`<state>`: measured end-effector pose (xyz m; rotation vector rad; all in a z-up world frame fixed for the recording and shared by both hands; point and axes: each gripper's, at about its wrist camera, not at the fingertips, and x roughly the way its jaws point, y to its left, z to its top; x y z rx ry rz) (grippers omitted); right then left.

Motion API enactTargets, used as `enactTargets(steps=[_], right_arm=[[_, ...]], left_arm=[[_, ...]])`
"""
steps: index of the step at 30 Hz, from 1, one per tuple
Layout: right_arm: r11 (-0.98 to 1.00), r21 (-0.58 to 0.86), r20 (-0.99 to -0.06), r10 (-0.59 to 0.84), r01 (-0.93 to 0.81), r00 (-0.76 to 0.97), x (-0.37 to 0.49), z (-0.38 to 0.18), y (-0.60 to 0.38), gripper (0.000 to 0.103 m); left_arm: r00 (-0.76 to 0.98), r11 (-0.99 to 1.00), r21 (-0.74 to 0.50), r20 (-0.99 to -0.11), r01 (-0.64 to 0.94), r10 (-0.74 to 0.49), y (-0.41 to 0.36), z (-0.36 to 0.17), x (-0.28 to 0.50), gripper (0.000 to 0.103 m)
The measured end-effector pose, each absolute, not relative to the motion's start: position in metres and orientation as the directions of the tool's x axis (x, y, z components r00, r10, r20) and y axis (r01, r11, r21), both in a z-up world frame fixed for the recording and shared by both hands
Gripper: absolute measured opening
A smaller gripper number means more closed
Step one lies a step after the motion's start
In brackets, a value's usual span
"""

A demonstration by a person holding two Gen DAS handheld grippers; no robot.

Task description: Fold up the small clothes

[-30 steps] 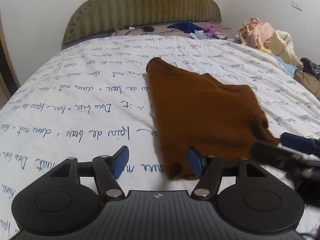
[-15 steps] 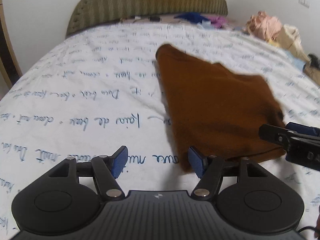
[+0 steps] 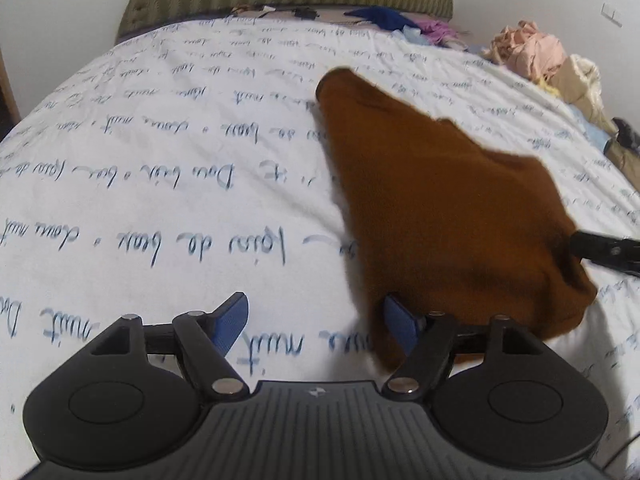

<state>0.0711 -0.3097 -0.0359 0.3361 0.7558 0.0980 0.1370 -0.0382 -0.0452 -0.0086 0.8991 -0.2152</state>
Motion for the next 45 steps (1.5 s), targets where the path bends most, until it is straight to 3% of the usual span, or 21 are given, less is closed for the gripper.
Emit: enactTargets(steps=[3,7,13,16,17,19,20,21,23,27,30,36,39,41,43,45], right_arm=[[0.892,0.446,-0.666,0.271,0.079,0.695,0.096,-0.054,-0.325,0.081],[0.791,0.609,-0.609,0.412,0.066,0.678,0.110,-0.076,-0.329,0.076],[0.799,0.600,-0.625,0.438,0.039,0.646,0.119,-0.088,-0.321,0.074],[0.765,0.638,-0.627,0.452,0.085,0.635,0.125,-0.093,-0.331,0.033],[0.741,0.665,-0.608,0.468,0.090,0.641,0.123,-0.097,-0.337,0.030],[0.721,0.687,-0.587,0.477,0.090,0.654,0.119,-0.101,-0.346,0.029],[0.711,0.698,-0.575,0.482,0.088,0.661,0.117,-0.101,-0.351,0.028],[0.698,0.712,-0.557,0.493,0.077,0.669,0.114,-0.101,-0.355,0.027],[0.661,0.748,-0.514,0.525,0.056,0.678,0.110,-0.098,-0.364,0.026],[0.658,0.753,-0.484,0.543,0.010,0.686,0.092,-0.084,-0.376,0.026],[0.658,0.753,-0.483,0.549,0.003,0.682,0.074,-0.082,-0.390,0.025],[0.579,0.803,-0.521,0.572,0.138,0.633,0.046,-0.136,-0.437,0.021],[0.677,0.726,-0.582,0.511,0.121,0.632,0.046,-0.146,-0.451,0.030],[0.788,0.611,-0.586,0.381,0.081,0.715,0.025,-0.122,-0.446,0.034],[0.852,0.522,-0.530,0.298,0.029,0.794,-0.002,-0.096,-0.437,0.037],[0.830,0.556,-0.484,0.362,-0.040,0.797,-0.016,-0.083,-0.439,0.052]], left_arm=[[0.625,0.978,-0.099,-0.756,0.185,-0.195,-0.042,-0.039,0.143,0.075],[0.559,0.949,-0.183,-0.773,0.255,-0.300,-0.050,-0.041,0.152,0.075],[0.506,0.939,-0.254,-0.793,0.231,-0.339,-0.047,-0.063,0.160,0.085],[0.502,0.932,-0.277,-0.786,0.235,-0.360,-0.049,-0.059,0.158,0.085],[0.490,0.921,-0.298,-0.781,0.252,-0.387,-0.050,-0.058,0.157,0.084],[0.468,0.909,-0.304,-0.783,0.287,-0.409,-0.057,-0.058,0.154,0.066],[0.458,0.906,-0.300,-0.788,0.298,-0.411,-0.060,-0.058,0.152,0.045],[0.447,0.901,-0.311,-0.789,0.303,-0.422,-0.062,-0.059,0.152,0.040],[0.447,0.898,-0.307,-0.787,0.314,-0.425,-0.062,-0.057,0.149,0.036],[0.435,0.890,-0.343,-0.781,0.300,-0.447,-0.054,-0.052,0.140,0.036],[0.455,0.897,-0.304,-0.781,0.320,-0.427,-0.052,-0.042,0.123,0.035],[0.423,0.899,-0.291,-0.806,0.328,-0.415,-0.049,-0.049,0.107,0.036],[0.414,0.891,-0.346,-0.794,0.295,-0.445,-0.036,-0.055,0.107,0.037],[0.445,0.896,-0.341,-0.781,0.285,-0.439,-0.024,-0.050,0.104,0.037],[0.484,0.911,-0.302,-0.775,0.281,-0.406,-0.014,-0.044,0.101,0.036],[0.511,0.923,-0.256,-0.774,0.287,-0.373,-0.009,-0.039,0.099,0.035]])
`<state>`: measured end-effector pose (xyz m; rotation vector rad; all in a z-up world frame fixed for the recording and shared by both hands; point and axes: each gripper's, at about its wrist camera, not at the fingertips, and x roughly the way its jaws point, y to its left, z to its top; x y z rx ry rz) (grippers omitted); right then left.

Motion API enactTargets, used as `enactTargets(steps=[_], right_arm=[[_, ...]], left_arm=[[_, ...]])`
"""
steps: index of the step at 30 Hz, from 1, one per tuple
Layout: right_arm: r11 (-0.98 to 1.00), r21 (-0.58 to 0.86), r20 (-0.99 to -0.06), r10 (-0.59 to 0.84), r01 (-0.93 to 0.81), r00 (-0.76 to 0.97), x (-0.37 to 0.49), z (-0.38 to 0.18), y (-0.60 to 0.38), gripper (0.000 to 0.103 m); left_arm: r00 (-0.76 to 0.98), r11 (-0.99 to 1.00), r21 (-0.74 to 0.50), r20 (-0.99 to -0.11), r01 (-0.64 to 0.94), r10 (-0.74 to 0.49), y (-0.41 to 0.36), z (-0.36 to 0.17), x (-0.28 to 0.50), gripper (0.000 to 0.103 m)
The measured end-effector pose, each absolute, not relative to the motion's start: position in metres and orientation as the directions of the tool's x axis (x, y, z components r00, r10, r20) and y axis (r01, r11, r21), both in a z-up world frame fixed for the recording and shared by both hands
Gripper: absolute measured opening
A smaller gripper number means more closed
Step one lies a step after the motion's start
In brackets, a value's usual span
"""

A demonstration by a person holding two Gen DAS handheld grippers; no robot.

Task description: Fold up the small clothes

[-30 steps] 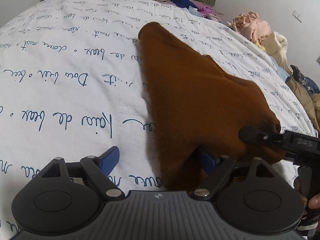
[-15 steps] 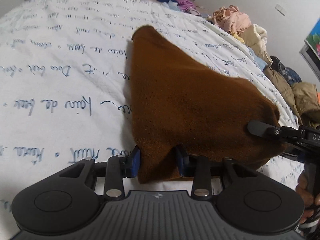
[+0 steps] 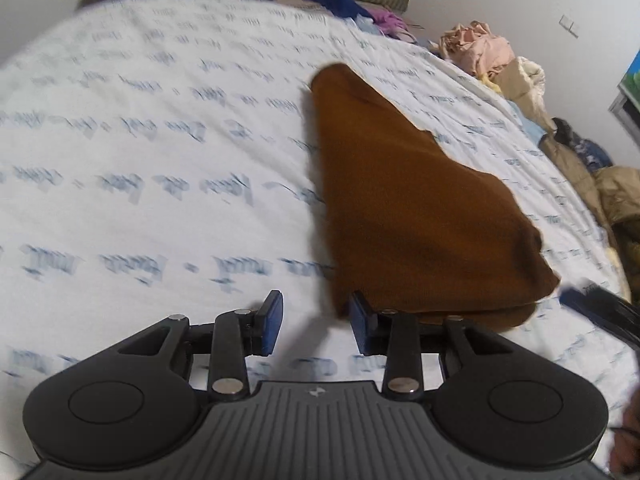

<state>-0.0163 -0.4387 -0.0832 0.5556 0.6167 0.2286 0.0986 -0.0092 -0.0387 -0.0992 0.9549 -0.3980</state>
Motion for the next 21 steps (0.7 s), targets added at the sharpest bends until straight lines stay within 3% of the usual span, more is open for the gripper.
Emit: enactTargets(steps=[2,5,7,9,11,14,21], right_arm=[[0.722,0.682,-0.430,0.530,-0.122,0.731,-0.010,-0.088,-0.443,0.076],[0.632,0.769,-0.420,0.606,-0.089,0.675,0.021,-0.107,-0.439,0.076],[0.557,0.830,-0.441,0.623,0.031,0.646,0.052,-0.135,-0.439,0.076],[0.471,0.870,-0.447,0.630,0.146,0.635,0.074,-0.166,-0.446,0.075],[0.458,0.870,-0.450,0.590,0.181,0.670,0.084,-0.181,-0.455,0.075],[0.437,0.884,-0.409,0.554,0.165,0.725,0.111,-0.193,-0.468,0.075],[0.424,0.891,-0.373,0.490,0.158,0.788,0.171,-0.219,-0.496,0.074]], left_arm=[[0.524,0.929,-0.253,-0.771,0.272,-0.363,-0.005,-0.035,0.101,0.035],[0.492,0.904,-0.324,-0.761,0.277,-0.423,0.000,-0.031,0.110,0.038],[0.490,0.898,-0.345,-0.754,0.272,-0.438,-0.004,-0.028,0.119,0.043],[0.488,0.895,-0.325,-0.753,0.306,-0.441,-0.015,-0.024,0.135,0.067],[0.507,0.901,-0.286,-0.751,0.328,-0.423,-0.025,-0.023,0.151,0.077],[0.482,0.894,-0.285,-0.763,0.346,-0.430,-0.036,-0.029,0.176,0.077],[0.359,0.844,-0.427,-0.770,0.326,-0.528,-0.046,-0.057,0.206,0.077]])
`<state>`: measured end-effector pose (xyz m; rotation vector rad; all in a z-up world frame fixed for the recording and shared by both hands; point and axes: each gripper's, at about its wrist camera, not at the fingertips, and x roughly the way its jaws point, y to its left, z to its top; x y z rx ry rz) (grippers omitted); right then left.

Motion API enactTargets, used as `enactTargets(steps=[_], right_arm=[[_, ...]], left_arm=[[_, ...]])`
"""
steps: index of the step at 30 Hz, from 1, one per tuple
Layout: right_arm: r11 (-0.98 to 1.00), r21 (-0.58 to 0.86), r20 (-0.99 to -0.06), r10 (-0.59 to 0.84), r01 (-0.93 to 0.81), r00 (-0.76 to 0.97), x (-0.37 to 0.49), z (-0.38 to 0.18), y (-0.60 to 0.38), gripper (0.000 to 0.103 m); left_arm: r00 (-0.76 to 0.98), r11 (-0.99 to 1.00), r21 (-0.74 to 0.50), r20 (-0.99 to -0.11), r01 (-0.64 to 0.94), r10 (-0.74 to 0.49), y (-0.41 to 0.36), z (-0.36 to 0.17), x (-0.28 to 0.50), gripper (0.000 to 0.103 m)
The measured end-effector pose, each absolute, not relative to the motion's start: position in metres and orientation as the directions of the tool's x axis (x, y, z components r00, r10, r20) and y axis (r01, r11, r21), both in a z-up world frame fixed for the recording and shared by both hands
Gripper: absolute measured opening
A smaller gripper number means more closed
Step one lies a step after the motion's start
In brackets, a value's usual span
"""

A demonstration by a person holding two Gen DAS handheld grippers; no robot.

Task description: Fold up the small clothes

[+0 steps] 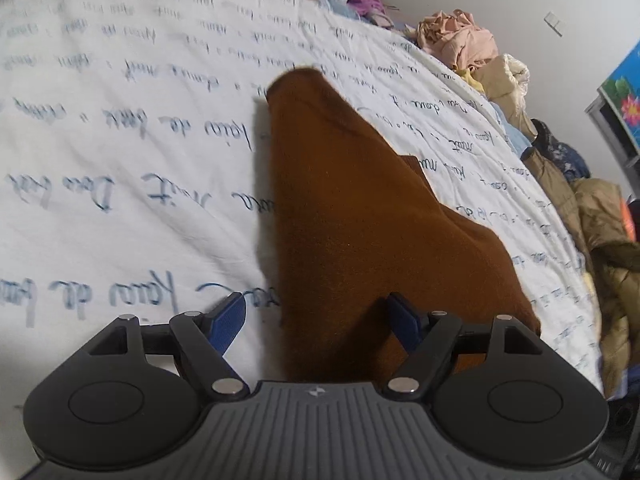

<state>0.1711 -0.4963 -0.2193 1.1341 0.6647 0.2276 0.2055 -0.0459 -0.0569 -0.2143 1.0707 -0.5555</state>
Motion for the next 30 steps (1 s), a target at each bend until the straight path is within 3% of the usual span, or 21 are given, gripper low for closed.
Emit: enactTargets(steps=[1,2,4,9,11,13,16,21,25,30], right_arm=[[0.437,0.886,-0.374,0.482,0.153,0.792,0.179,-0.221,-0.498,0.069],[0.437,0.887,-0.374,0.491,0.149,0.787,0.187,-0.224,-0.501,0.049],[0.390,0.905,-0.370,0.530,0.168,0.763,0.201,-0.241,-0.503,0.021],[0.404,0.909,-0.331,0.559,0.099,0.760,0.186,-0.266,-0.485,0.018],[0.412,0.909,-0.319,0.599,0.059,0.734,0.173,-0.277,-0.464,0.006],[0.414,0.910,-0.318,0.639,0.035,0.700,0.159,-0.289,-0.450,0.006],[0.506,0.860,-0.410,0.620,0.058,0.669,0.145,-0.318,-0.429,0.006],[0.668,0.742,-0.483,0.592,-0.057,0.645,0.102,-0.349,-0.382,0.011],[0.899,0.430,-0.538,0.332,-0.087,0.775,0.152,-0.279,-0.387,0.031],[0.986,0.168,-0.685,0.122,-0.006,0.718,0.190,-0.164,-0.295,0.033]], left_arm=[[0.351,0.841,-0.441,-0.769,0.315,-0.535,-0.046,-0.059,0.208,0.077],[0.342,0.838,-0.453,-0.769,0.305,-0.540,-0.045,-0.060,0.210,0.077],[0.329,0.831,-0.472,-0.766,0.295,-0.552,-0.042,-0.059,0.211,0.077],[0.337,0.848,-0.426,-0.785,0.315,-0.520,-0.037,-0.051,0.191,0.077],[0.346,0.855,-0.403,-0.791,0.326,-0.504,-0.035,-0.048,0.178,0.077],[0.352,0.867,-0.380,-0.802,0.322,-0.482,-0.033,-0.048,0.164,0.077],[0.386,0.892,-0.321,-0.816,0.318,-0.431,-0.032,-0.044,0.152,0.077],[0.520,0.890,-0.245,-0.740,0.383,-0.427,-0.043,-0.001,0.153,0.077],[0.607,0.911,-0.141,-0.706,0.387,-0.366,-0.083,0.009,0.173,0.077],[0.521,0.929,-0.132,-0.797,0.345,-0.307,-0.118,-0.043,0.207,0.080]])
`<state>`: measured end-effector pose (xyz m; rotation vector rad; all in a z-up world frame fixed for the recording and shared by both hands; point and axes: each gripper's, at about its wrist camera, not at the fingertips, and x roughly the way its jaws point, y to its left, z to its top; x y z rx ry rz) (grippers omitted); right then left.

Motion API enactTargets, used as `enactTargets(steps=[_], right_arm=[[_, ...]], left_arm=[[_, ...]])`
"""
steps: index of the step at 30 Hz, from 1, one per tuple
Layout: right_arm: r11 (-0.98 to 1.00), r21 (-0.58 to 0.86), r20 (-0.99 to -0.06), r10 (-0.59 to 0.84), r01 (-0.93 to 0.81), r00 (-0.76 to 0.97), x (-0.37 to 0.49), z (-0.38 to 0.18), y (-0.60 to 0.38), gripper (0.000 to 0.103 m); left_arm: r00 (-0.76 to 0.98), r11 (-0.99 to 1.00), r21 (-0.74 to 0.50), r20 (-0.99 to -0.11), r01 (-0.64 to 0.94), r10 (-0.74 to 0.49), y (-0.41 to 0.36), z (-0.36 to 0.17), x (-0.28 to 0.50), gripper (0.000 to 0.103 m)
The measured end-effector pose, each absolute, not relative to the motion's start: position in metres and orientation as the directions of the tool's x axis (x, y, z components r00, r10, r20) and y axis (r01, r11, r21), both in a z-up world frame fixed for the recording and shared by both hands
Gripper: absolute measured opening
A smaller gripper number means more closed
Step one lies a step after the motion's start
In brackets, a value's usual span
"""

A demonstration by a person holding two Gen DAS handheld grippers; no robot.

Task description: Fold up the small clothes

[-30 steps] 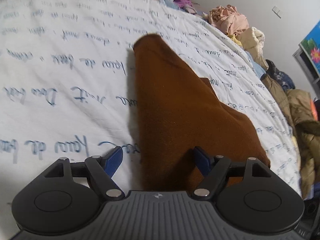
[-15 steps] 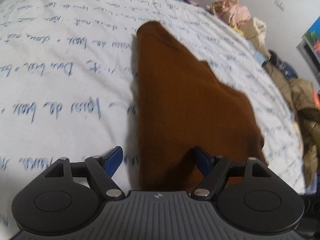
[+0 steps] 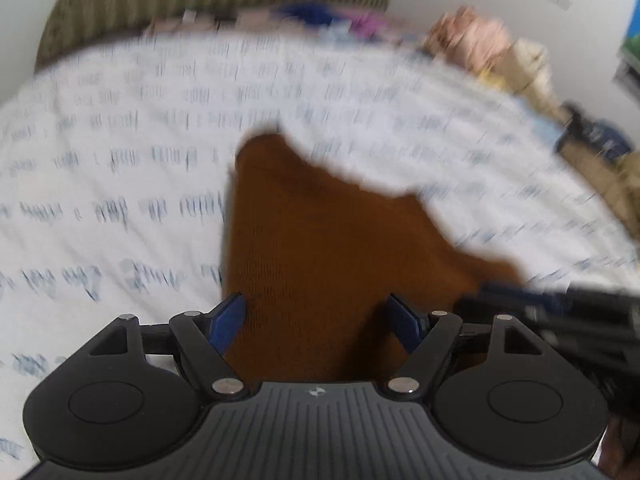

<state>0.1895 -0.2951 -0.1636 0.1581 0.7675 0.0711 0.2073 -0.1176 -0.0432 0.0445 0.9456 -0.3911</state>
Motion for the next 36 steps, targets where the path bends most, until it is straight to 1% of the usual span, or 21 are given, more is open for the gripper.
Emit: enactTargets(steps=[1,2,3,4,7,9,11,12,13,14,16,17,20,22,24,25,28,30,32,36], right_arm=[[0.993,0.115,-0.718,0.071,0.017,0.693,0.190,-0.152,-0.285,0.031],[0.996,0.088,-0.754,0.047,0.029,0.655,0.188,-0.146,-0.282,0.032],[0.994,0.106,-0.749,0.079,0.001,0.657,0.177,-0.139,-0.290,0.032],[0.992,0.123,-0.723,0.104,-0.021,0.683,0.162,-0.124,-0.298,0.031],[0.973,0.231,-0.706,0.173,-0.007,0.687,0.125,-0.073,-0.310,0.031],[0.969,0.244,-0.711,0.195,-0.023,0.676,0.128,-0.078,-0.320,0.031],[0.962,0.274,-0.692,0.206,-0.012,0.692,0.118,-0.078,-0.330,0.037],[0.962,0.274,-0.662,0.201,-0.017,0.722,0.110,-0.076,-0.333,0.040],[0.965,0.260,-0.634,0.188,-0.022,0.751,0.095,-0.072,-0.334,0.046],[0.969,0.245,-0.609,0.177,-0.029,0.773,0.074,-0.067,-0.338,0.054],[0.974,0.222,-0.592,0.174,-0.049,0.787,0.057,-0.063,-0.335,0.061],[0.978,0.203,-0.600,0.167,-0.053,0.783,0.053,-0.063,-0.331,0.063],[0.990,0.144,-0.656,0.102,-0.009,0.748,0.053,-0.078,-0.332,0.064],[0.996,0.086,-0.642,0.075,-0.026,0.763,0.051,-0.079,-0.323,0.065],[0.995,0.105,-0.628,0.065,0.002,0.776,0.045,-0.062,-0.314,0.066],[0.992,0.125,-0.604,0.077,-0.001,0.793,0.039,-0.050,-0.310,0.067],[0.992,0.125,-0.550,0.083,-0.017,0.831,0.027,-0.018,-0.288,0.078],[0.993,0.117,-0.532,0.079,-0.020,0.843,0.016,-0.008,-0.291,0.078],[0.990,0.141,-0.536,0.084,-0.009,0.840,-0.006,-0.005,-0.302,0.083],[0.983,0.181,-0.532,0.083,0.018,0.843,-0.024,-0.005,-0.307,0.084]], left_arm=[[0.525,0.928,-0.112,-0.797,0.356,-0.298,-0.120,-0.055,0.206,0.085],[0.539,0.928,-0.080,-0.794,0.365,-0.281,-0.121,-0.064,0.202,0.092],[0.537,0.926,-0.106,-0.788,0.362,-0.300,-0.117,-0.075,0.201,0.093],[0.544,0.926,-0.148,-0.773,0.347,-0.327,-0.109,-0.078,0.199,0.095],[0.537,0.929,-0.150,-0.780,0.339,-0.322,-0.108,-0.075,0.198,0.095],[0.534,0.933,-0.150,-0.785,0.328,-0.314,-0.109,-0.073,0.198,0.095],[0.539,0.936,-0.154,-0.783,0.317,-0.311,-0.108,-0.071,0.199,0.095],[0.541,0.937,-0.158,-0.782,0.310,-0.311,-0.108,-0.070,0.198,0.095],[0.542,0.939,-0.159,-0.782,0.306,-0.309,-0.107,-0.069,0.197,0.095],[0.543,0.940,-0.156,-0.782,0.303,-0.305,-0.107,-0.068,0.196,0.095],[0.549,0.944,-0.151,-0.782,0.293,-0.296,-0.107,-0.065,0.192,0.095],[0.553,0.946,-0.148,-0.781,0.289,-0.291,-0.107,-0.063,0.189,0.095],[0.563,0.948,-0.136,-0.777,0.288,-0.282,-0.106,-0.059,0.178,0.095],[0.575,0.949,-0.117,-0.772,0.292,-0.272,-0.104,-0.056,0.167,0.095],[0.586,0.951,-0.092,-0.769,0.295,-0.256,-0.101,-0.051,0.154,0.095],[0.590,0.952,-0.085,-0.768,0.294,-0.250,-0.100,-0.048,0.148,0.095],[0.619,0.958,-0.054,-0.752,0.283,-0.225,-0.096,-0.040,0.126,0.095],[0.636,0.964,-0.027,-0.746,0.266,-0.196,-0.093,-0.035,0.111,0.095],[0.650,0.969,-0.002,-0.741,0.248,-0.168,-0.091,-0.031,0.098,0.095],[0.671,0.975,0.003,-0.726,0.222,-0.151,-0.082,-0.023,0.074,0.095]])
